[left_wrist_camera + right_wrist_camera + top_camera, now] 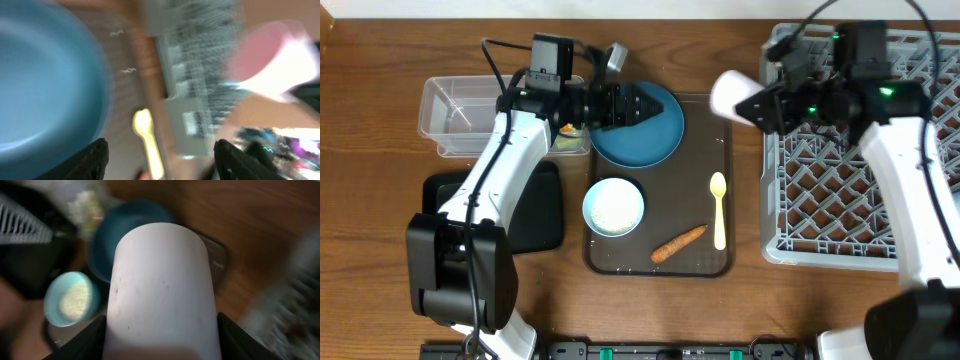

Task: Sort waste into correct bins and load items into the dishwasher rack
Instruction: 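Place the pink cup in the dish rack's right side with right gripper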

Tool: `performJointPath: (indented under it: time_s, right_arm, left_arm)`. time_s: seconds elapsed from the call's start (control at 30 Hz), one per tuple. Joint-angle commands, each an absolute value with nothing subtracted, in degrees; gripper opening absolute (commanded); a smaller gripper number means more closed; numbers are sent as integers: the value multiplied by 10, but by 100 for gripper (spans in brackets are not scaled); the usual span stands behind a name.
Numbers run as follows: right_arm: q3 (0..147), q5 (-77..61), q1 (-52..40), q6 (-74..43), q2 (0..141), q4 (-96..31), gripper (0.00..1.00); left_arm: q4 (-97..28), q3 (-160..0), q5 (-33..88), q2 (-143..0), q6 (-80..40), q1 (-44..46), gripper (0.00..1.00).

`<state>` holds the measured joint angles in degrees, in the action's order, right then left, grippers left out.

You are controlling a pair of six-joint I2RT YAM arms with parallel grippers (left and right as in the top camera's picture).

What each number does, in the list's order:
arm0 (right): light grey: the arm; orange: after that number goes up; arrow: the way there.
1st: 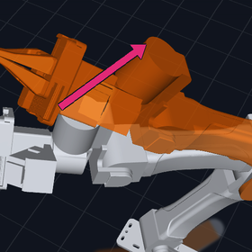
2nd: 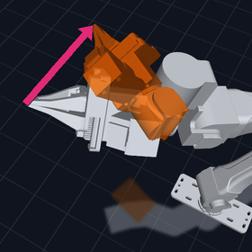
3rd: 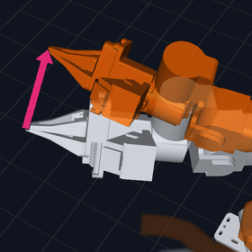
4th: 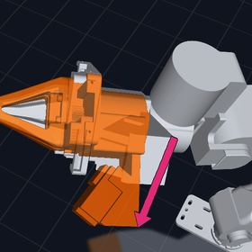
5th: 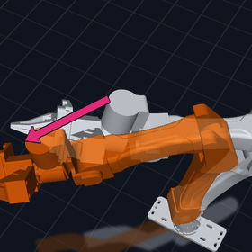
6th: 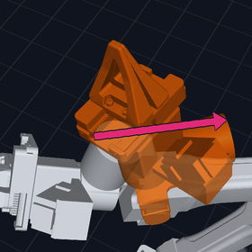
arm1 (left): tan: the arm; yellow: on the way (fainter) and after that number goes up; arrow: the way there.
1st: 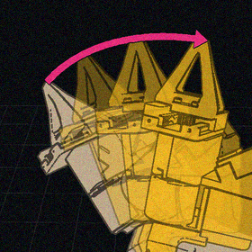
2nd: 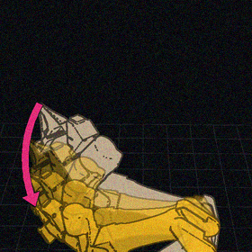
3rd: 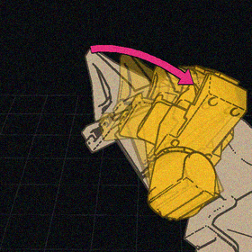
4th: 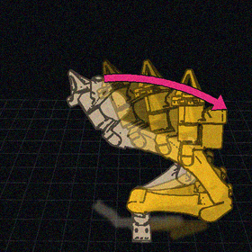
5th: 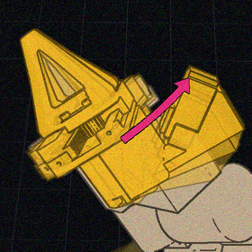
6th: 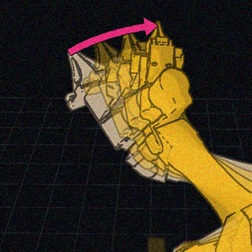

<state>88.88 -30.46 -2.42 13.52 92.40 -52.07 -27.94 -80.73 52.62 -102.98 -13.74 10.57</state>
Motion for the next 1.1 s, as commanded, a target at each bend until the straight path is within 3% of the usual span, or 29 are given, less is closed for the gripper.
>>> performJointPath:
  time_s: [0.0, 0.1, 0.27, 0.7, 0.87, 1.07]
  right_arm:
    - [893, -191, 21, 65, 871, -544, 25]
    - [908, -153, 75, 26, 862, -598, 19]
    - [953, -102, 156, 14, 870, -688, 18]
    - [978, 43, 293, -47, 971, -813, 10]
    - [978, 61, 314, -51, 1032, -818, 4]
    - [978, 62, 319, -57, 1083, -803, 4]
  left_arm:
    - [-323, -812, 352, -1009, -74, 106, 70]
    - [-366, -812, 256, -986, -70, 106, 71]
    - [-397, -812, 168, -942, -70, 106, 71]
    - [-401, -812, 138, -905, -66, 106, 71]
    - [-401, -812, 138, -905, -66, 106, 71]
    - [-403, -812, 138, -905, -66, 106, 71]
